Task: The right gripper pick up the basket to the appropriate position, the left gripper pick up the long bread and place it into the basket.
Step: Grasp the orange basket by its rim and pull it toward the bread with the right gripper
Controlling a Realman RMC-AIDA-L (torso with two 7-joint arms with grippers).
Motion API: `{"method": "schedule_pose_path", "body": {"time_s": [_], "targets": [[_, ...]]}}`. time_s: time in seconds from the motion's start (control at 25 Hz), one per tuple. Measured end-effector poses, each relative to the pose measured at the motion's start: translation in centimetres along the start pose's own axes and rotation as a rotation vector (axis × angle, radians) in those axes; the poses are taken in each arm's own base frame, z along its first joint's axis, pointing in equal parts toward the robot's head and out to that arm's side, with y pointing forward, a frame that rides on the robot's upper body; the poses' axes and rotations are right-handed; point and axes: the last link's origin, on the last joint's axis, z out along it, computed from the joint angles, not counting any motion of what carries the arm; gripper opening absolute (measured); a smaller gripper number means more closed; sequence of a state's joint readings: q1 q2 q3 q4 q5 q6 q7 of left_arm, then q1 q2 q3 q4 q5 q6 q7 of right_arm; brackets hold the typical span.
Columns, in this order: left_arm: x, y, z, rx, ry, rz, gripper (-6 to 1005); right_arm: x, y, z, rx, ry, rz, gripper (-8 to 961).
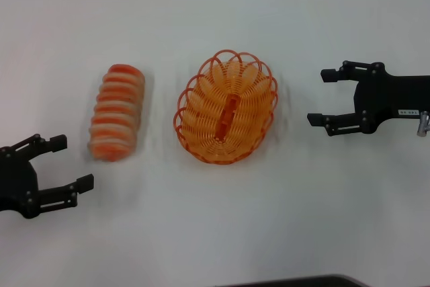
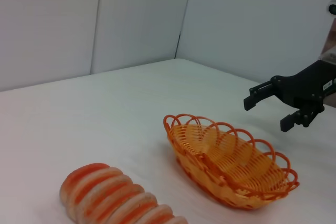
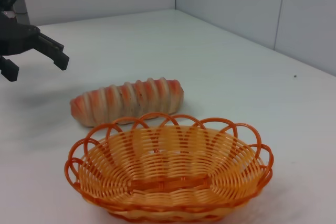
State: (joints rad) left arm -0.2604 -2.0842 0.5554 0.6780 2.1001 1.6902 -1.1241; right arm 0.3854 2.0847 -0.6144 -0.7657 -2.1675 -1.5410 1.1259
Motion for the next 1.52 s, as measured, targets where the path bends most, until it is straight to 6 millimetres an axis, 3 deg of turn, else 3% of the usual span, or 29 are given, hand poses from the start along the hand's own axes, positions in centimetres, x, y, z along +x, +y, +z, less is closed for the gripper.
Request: {"method": "schedule_pose_path", "body": {"time_s": [0.84,0.96,1.2,1.36,1.52], "targets": [[0.3,-0.6,0.3,0.02,-0.007,0.008,934,-0.3,-0.3,-0.1,0.017,-0.027,0.091,925],[0.3,-0.6,0.3,0.023,-0.008,0.008,934,-1.9,-1.5,-0.2,0.013,-0.049,0.223,925],[0.3,-0.5,0.2,0.015,-0.009,0.009,934,-7.9,-5.4,0.9,-0.018,0.084,0.546,925],[0.1,-0.5,0.1,0.018,-0.01,0.005,934,-12.0,-6.8,2.9,0.033,0.27,0.549,920],[0.0,-0.4,0.1,0.017,-0.011,0.006,934,-15.6,-6.8,5.5,0.077,0.442,0.417,916]]}}
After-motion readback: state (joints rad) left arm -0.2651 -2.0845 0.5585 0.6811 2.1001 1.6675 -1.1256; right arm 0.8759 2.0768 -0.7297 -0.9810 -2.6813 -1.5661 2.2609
